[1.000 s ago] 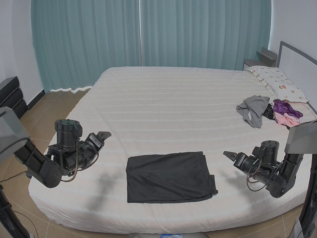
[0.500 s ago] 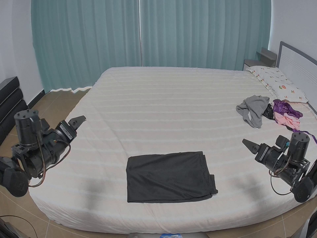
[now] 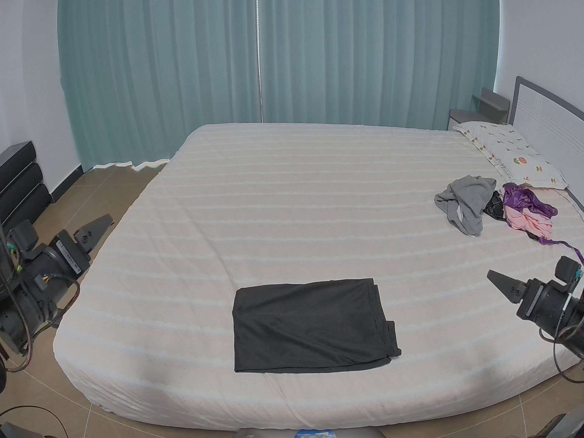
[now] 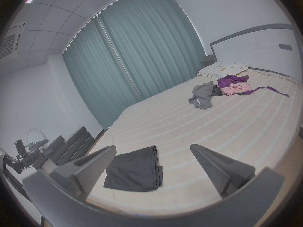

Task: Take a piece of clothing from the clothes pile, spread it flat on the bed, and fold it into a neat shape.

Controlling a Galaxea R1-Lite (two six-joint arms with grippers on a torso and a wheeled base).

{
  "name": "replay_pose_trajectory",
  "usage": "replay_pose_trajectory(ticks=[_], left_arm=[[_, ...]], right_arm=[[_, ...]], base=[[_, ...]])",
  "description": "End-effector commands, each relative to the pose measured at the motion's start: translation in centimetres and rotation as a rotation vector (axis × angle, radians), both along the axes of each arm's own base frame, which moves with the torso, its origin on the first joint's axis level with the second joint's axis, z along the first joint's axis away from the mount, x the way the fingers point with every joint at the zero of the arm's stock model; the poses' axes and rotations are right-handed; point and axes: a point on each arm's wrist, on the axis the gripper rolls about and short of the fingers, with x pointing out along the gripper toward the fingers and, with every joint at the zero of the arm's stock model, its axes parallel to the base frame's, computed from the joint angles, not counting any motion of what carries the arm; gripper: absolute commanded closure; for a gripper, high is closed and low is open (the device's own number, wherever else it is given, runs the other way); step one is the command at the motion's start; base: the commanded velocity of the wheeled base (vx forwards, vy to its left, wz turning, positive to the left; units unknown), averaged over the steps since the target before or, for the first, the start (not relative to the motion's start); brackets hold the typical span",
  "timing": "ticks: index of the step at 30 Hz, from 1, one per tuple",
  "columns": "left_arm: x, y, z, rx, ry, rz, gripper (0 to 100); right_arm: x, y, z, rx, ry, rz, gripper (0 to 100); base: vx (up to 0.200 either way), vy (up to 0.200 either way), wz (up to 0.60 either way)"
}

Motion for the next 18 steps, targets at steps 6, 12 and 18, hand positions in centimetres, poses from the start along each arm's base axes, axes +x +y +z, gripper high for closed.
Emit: replay_pose_trajectory(ticks=[6,12,18], left_arm=[[-9.1,1.9,2.0,0.123,-0.140,0.007,0],[-12.4,2.6,1.6,0.216,-0.180,0.053,0],[-14.8,3.1,0.8,0.274,-0.196,0.077,0]], right_arm=[[-9.5,-1.9,4.3,-0.061,-0.183,0.002,0],[-11.3,-2.5,3.9,-0.094,-0.225,-0.065,0],[-12.9,-2.7,3.4,-0.144,-0.238,-0.069,0]], base=[[0.000,0.000,0.00],[0.000,0.000,0.00],[0.000,0.000,0.00]])
